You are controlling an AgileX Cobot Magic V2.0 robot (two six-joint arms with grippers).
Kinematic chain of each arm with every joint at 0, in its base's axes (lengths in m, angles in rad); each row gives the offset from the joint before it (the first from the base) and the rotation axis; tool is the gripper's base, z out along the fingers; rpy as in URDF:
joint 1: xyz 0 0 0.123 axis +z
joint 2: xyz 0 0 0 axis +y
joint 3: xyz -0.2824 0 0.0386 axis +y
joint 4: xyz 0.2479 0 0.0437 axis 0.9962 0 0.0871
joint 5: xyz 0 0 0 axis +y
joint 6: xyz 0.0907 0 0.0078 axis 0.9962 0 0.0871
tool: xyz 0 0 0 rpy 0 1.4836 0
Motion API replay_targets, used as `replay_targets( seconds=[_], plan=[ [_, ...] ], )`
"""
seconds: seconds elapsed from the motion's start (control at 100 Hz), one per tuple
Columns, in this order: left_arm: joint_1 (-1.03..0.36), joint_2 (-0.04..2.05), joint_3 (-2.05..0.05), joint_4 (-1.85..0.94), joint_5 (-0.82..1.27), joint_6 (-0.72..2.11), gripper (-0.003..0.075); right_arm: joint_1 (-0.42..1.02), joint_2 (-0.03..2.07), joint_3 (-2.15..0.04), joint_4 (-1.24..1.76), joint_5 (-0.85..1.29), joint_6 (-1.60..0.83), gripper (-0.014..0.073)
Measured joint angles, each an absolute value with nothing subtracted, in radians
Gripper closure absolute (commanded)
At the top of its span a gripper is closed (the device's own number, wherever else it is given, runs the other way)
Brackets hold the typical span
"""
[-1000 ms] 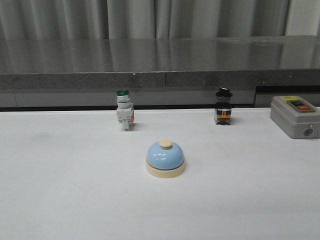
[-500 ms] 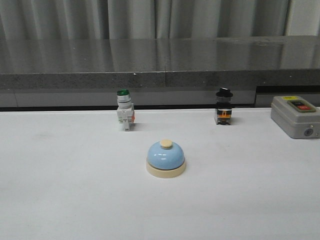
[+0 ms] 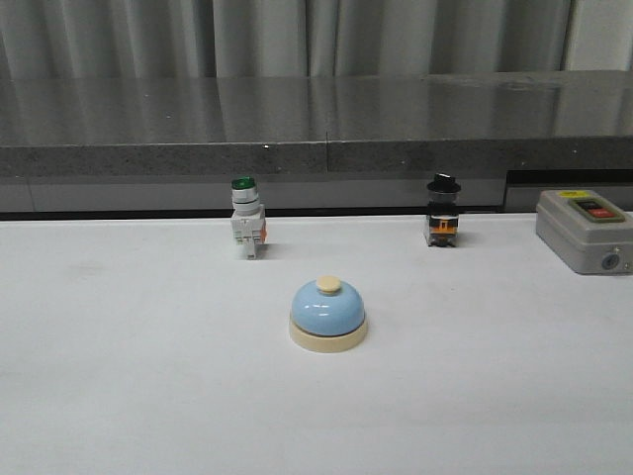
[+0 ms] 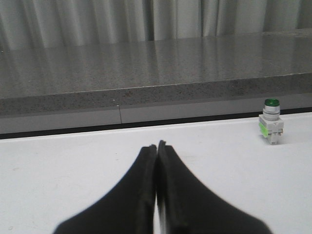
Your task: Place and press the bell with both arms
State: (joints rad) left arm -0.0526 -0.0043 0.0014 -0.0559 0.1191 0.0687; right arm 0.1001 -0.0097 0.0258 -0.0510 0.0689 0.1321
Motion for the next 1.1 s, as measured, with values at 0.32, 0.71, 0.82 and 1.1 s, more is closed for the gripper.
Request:
replay_targets(
  seconds=[0.32, 0.71, 0.82, 1.1],
  plan=[
    [-0.021, -0.004, 0.001, -0.056, 0.117, 0.069, 0.0741, 0.1, -0.01, 0.026, -0.051, 0.069, 0.132, 0.0654],
    [-0.021, -0.004, 0.001, -0.056, 0.116, 0.069, 0.0741, 0.1, -0.01, 0.026, -0.051, 0.069, 0.132, 0.0654],
    [-0.021, -0.004, 0.001, -0.056, 0.116, 0.069, 0.0741, 0.1, -0.01, 0.026, -0.051, 0.069, 0.132, 0.0654],
    [-0.021, -0.004, 0.001, -0.056, 0.116, 0.069, 0.0741, 0.1, -0.01, 0.026, -0.051, 0.069, 0.132, 0.0654]
  ],
)
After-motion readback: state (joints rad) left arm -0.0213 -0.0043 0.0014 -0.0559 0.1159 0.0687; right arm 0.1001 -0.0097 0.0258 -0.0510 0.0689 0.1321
